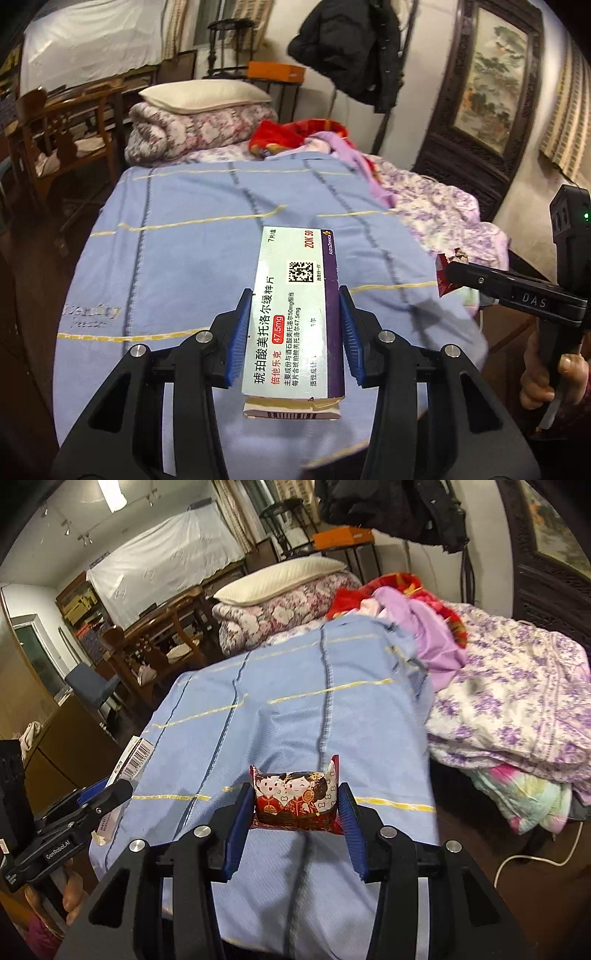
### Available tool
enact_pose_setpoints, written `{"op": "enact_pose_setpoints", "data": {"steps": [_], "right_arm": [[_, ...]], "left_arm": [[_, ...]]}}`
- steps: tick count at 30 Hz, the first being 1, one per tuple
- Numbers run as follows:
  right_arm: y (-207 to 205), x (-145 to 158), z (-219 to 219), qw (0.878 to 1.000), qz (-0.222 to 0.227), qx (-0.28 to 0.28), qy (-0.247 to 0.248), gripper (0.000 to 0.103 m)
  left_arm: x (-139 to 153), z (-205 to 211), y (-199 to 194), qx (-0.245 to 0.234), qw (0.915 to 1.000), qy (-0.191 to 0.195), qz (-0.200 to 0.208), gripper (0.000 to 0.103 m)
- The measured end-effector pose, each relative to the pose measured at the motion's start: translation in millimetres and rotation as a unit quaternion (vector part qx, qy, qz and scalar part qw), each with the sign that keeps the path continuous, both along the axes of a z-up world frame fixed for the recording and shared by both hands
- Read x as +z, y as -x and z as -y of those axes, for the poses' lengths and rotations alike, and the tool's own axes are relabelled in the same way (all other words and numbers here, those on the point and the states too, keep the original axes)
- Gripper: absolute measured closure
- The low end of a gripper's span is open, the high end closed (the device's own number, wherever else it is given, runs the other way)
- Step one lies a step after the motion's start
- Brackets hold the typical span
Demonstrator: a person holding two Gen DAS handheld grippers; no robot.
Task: Collect trash
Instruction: 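Carry the box and wrapper to the red wastebasket and open both tools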
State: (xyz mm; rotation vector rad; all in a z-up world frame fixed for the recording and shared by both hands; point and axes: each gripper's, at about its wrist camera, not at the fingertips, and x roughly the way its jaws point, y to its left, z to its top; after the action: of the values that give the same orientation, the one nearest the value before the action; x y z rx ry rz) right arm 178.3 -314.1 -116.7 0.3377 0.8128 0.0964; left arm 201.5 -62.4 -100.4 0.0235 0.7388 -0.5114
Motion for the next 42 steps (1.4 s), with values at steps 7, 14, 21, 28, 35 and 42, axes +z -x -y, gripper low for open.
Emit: {"op": "enact_pose_setpoints", "data": {"steps": [7,14,21,28,35,42], "right_arm": [[43,15,38,0.999,0.014,-0.03,0.001,0.057],[93,9,87,0.997,0.004,-0.075,0.004,0.057],[142,-29,149,0.99,-0.045,-0.131,-0.022,0.057],[162,-77,194,0.978,-0.113,-0.168,-0.059,0.05],[182,-76,221,0.971,-0.08,-0.208,-0.089,0.032],[200,-63,253,0.962,-0.04,-0.246,-0.112,0.032]], "left_arm": [[16,47,28,-0.054,0.9985,0.003,0.006,0.058],[20,103,54,-0.113,0.9936,0.001,0.0,0.058],[13,170,82,-0.185,0.9825,-0.022,-0.003,0.058],[0,220,97,-0.236,0.9708,-0.041,-0.016,0.058],[-20,256,111,-0.279,0.9575,-0.064,-0.033,0.058],[-47,297,125,-0.322,0.9404,-0.095,-0.054,0.058]]}}
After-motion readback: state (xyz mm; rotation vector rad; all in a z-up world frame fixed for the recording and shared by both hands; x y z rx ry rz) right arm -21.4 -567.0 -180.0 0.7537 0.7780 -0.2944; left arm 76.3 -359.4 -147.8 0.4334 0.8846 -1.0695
